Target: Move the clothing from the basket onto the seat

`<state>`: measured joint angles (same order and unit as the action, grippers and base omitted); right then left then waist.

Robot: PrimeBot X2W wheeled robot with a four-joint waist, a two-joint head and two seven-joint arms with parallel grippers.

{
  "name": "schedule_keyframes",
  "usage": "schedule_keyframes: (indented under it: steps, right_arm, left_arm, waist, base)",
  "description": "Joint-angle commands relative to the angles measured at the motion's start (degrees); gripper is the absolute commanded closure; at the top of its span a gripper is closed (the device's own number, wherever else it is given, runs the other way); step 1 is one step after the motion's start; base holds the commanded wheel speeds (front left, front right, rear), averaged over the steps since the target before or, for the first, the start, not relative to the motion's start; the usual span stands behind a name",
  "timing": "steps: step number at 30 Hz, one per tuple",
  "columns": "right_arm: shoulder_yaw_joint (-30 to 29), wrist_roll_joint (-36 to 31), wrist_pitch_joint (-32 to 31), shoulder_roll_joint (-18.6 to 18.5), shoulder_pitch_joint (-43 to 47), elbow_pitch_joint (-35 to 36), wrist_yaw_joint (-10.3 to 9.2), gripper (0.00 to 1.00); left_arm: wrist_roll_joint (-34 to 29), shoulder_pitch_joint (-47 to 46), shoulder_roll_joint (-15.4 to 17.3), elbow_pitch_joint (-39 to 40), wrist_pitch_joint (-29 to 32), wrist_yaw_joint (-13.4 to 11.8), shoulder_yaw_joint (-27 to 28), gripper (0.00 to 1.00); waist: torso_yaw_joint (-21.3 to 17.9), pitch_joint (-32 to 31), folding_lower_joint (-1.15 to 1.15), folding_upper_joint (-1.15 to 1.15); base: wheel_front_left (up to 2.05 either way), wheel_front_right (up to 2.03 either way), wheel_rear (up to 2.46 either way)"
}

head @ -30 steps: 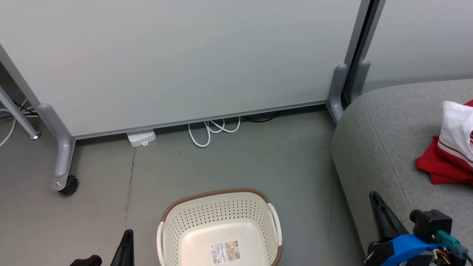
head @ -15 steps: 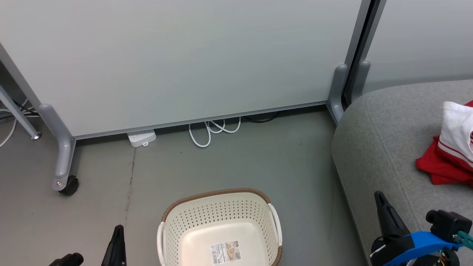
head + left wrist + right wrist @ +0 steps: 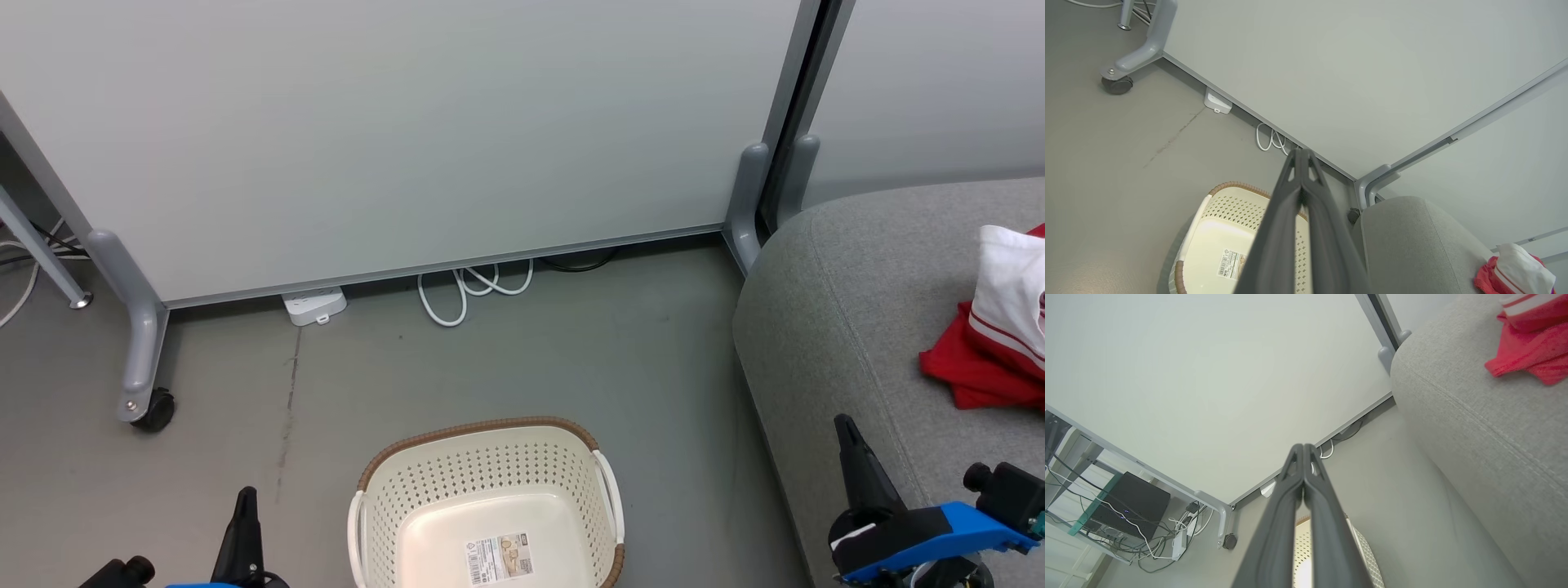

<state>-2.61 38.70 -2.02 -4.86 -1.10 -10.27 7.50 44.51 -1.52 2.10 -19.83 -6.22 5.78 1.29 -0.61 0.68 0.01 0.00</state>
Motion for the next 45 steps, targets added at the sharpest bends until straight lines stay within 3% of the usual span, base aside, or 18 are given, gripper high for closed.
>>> schedule_keyframes:
  steps: [1,45]
  right_arm:
    - [-0.39,2.22,-0.14,0.04,-1.48,0.52,0.0,1.0]
    - [-2.55,32.55,-2.77,1.24,-4.01,-1.99,0.0,1.0]
  left_arm:
    - [1.86,-1.79,0.48,1.09,0.39,0.39,0.31,1.0]
    - [28.97,-3.79,0.75,3.97,7.75,1.25,3.39,1.0]
  waist:
    - [0.01,-0.01,0.0,0.0]
    - [0.3,-0.25,-0.01,0.0]
  base:
    - [0.0,0.0,0.0]
    - [0.0,0.0,0.0]
